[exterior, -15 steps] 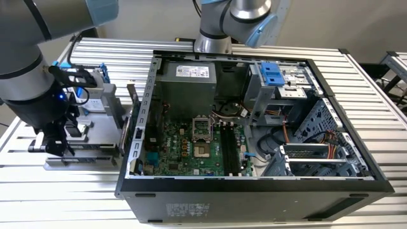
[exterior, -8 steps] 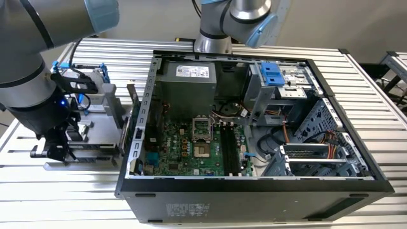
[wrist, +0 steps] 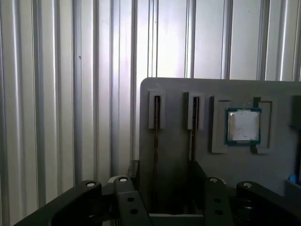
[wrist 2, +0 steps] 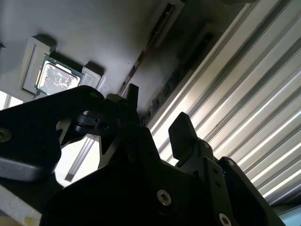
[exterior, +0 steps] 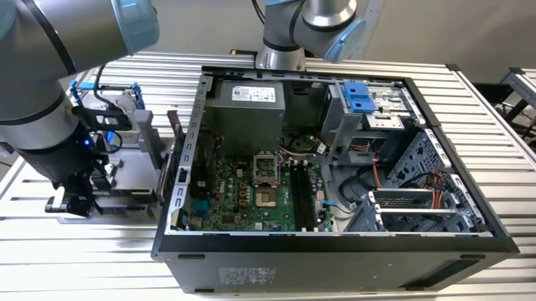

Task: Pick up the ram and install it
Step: 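Pick up the ram and move it above insertion slot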

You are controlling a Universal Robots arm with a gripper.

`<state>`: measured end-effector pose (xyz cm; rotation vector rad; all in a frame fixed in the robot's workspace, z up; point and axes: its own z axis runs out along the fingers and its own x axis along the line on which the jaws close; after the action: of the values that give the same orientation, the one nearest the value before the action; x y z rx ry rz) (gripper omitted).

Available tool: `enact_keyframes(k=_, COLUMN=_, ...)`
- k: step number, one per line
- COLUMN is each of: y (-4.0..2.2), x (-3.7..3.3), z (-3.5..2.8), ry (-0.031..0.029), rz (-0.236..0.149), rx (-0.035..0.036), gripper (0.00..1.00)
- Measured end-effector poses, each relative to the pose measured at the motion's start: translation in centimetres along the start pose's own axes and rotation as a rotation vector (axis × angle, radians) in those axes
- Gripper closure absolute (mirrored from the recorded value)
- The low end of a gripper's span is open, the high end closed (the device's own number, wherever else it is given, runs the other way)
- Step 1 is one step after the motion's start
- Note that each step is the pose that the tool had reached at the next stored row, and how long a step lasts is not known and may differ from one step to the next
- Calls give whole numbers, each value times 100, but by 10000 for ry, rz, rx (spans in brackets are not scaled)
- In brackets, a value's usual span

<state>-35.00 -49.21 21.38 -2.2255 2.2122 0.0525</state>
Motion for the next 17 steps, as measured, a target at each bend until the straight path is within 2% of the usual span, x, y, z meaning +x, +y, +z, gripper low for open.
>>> enact_keyframes(k=12, y=0, x=9, z=157, ry=-1, rz=1, rx=1, gripper=0)
enact_keyframes(k=17, y=16, x=21, z=187, ry=0, rz=0, rx=1, gripper=0)
